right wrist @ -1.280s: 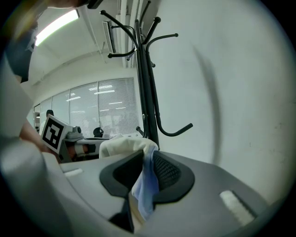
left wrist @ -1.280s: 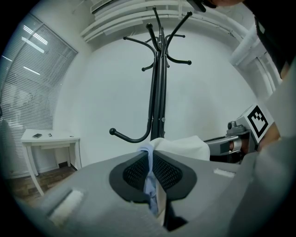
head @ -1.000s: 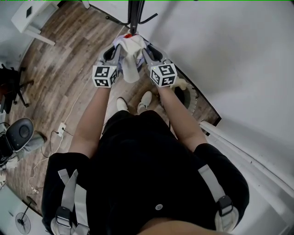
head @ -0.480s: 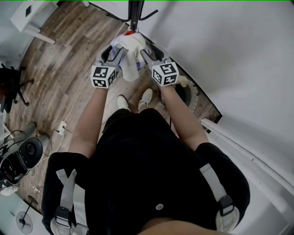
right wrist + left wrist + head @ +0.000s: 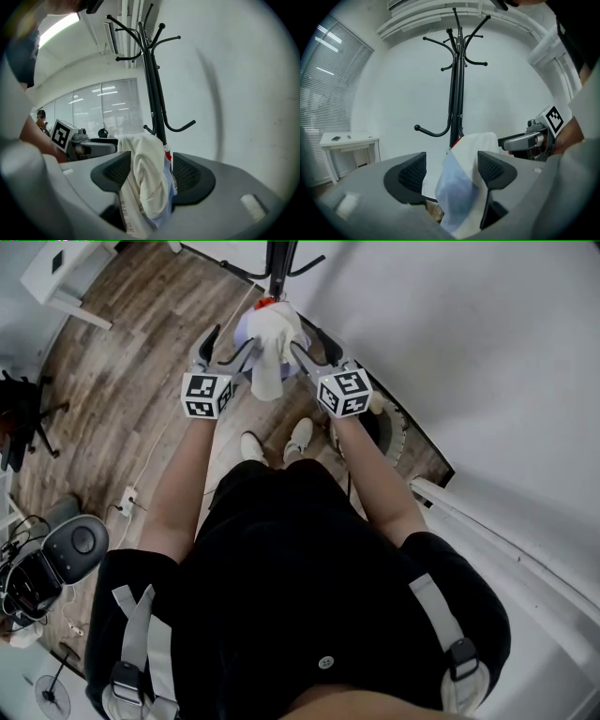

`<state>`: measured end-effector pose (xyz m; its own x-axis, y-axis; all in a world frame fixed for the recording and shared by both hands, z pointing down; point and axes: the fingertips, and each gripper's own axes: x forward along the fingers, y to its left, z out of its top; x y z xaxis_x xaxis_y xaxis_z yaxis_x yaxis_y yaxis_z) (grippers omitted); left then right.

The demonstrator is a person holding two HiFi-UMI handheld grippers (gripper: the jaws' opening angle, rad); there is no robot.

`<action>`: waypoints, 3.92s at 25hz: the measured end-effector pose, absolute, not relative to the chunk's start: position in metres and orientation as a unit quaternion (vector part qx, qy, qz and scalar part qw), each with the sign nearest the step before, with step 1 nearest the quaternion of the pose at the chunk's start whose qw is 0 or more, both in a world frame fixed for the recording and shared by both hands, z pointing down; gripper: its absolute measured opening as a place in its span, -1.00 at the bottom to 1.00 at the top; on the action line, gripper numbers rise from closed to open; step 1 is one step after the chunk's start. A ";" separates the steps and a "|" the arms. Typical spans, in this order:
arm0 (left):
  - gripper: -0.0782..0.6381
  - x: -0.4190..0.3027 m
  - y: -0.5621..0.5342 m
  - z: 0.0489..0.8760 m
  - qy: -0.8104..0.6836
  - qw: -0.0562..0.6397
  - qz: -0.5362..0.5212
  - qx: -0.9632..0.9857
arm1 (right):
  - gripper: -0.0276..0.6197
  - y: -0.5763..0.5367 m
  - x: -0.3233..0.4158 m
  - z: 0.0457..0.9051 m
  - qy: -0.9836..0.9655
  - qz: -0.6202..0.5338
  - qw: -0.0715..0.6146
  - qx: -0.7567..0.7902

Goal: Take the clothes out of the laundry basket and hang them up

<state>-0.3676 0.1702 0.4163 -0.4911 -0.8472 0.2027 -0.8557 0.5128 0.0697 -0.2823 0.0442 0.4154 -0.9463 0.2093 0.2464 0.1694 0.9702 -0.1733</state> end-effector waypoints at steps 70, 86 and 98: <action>0.58 -0.024 -0.201 0.825 -0.759 0.439 0.047 0.479 | 0.28 -0.311 0.054 0.796 -0.940 0.172 0.289 0.052; 0.53 -0.044 -0.181 0.992 -0.762 0.560 0.021 0.326 | 0.18 -0.302 -0.008 0.976 -0.872 0.179 0.454 0.009; 0.46 -0.040 -0.189 1.046 -0.760 0.620 -0.036 0.193 | 0.13 -0.300 -0.018 1.029 -0.837 0.181 0.515 0.036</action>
